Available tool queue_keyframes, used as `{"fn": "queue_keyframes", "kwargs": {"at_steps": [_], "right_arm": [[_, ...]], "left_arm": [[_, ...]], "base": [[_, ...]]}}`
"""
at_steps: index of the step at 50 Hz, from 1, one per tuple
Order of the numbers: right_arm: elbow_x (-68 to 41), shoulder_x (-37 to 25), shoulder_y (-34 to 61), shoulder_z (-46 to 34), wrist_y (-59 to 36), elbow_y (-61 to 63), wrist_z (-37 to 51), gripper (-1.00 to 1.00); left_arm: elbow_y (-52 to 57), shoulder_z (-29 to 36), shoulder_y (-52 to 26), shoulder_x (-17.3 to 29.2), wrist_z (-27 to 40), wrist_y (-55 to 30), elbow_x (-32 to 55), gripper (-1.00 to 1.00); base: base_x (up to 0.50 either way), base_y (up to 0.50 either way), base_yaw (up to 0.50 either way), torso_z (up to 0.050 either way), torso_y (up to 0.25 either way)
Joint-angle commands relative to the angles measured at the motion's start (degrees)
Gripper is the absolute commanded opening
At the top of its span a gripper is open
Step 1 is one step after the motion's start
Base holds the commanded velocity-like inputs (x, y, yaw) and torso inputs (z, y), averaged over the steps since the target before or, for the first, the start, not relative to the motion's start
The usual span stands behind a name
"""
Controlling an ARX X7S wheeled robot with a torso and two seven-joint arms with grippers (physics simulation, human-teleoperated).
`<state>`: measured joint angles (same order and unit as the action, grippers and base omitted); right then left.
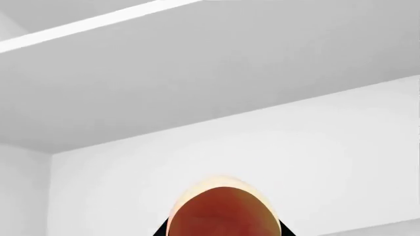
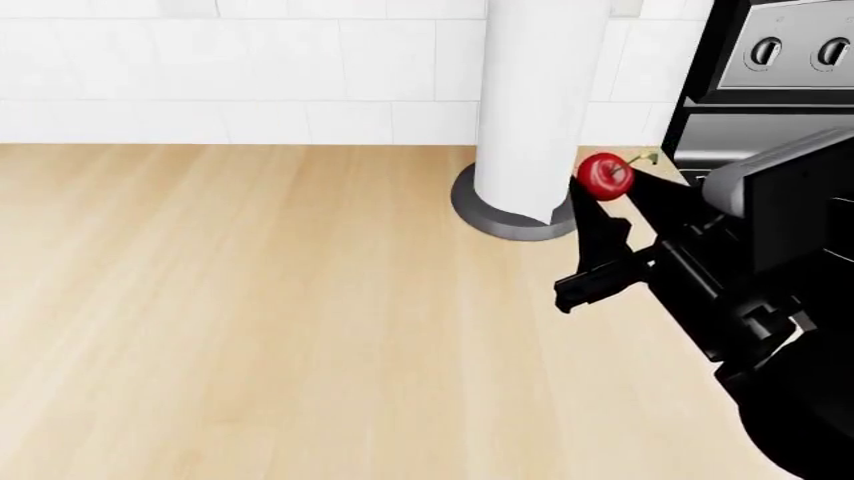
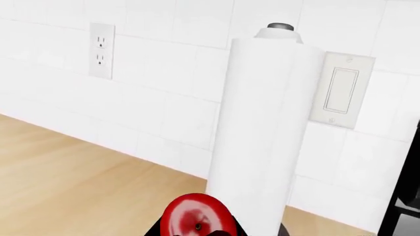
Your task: Pick the cherry, apricot from the counter and place them in the cabinet. Then close the cabinet.
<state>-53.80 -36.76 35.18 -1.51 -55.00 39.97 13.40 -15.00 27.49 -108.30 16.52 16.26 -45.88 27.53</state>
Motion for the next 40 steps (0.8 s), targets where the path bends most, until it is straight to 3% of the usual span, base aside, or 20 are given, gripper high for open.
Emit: {"fn": "queue_keyframes", "kwargs": {"at_steps": [1, 6, 17, 28, 37, 40], "right_arm": [[1.16, 0.06, -0.41, -1.13, 0.2, -0.44, -0.42, -1.0], [1.04, -0.01, -0.68, -1.68, -0.2, -0.2, -0.18, -1.0], [0.64, -0.09, -0.7, -1.69, -0.16, -0.16, 0.04, -1.0], [-0.41, -0.21, -1.51, -0.08, 0.36, -0.22, 0.62, -1.0], [0.02, 0.14, -1.23, -0.87, 0.47, -0.44, 0.93, -1.0], [0.76, 0.45, -1.33, -1.68, 0.85, -0.79, 0.7, -1.0]], "left_arm": [[-4.02, 0.77, -2.69, -1.46, -1.25, 2.0, -0.35, -1.0], [0.84, -0.72, -1.09, -0.83, 0.1, 0.79, 1.26, -1.0], [-0.15, -0.97, -1.55, -1.11, -0.38, 1.04, 1.68, -1.0], [-32.31, 4.96, -13.22, -7.73, -10.76, 17.49, -6.07, -1.0], [-59.4, 4.03, -20.27, -13.75, -19.45, 27.35, -5.96, -1.0], [-59.91, 2.29, -20.23, -13.61, -20.59, 25.99, -6.05, -1.0]], "base": [[0.0, 0.0, 0.0, 0.0, 0.0], [0.0, 0.0, 0.0, 0.0, 0.0], [0.0, 0.0, 0.0, 0.0, 0.0], [0.0, 0.0, 0.0, 0.0, 0.0], [0.0, 0.0, 0.0, 0.0, 0.0], [0.0, 0.0, 0.0, 0.0, 0.0]]}}
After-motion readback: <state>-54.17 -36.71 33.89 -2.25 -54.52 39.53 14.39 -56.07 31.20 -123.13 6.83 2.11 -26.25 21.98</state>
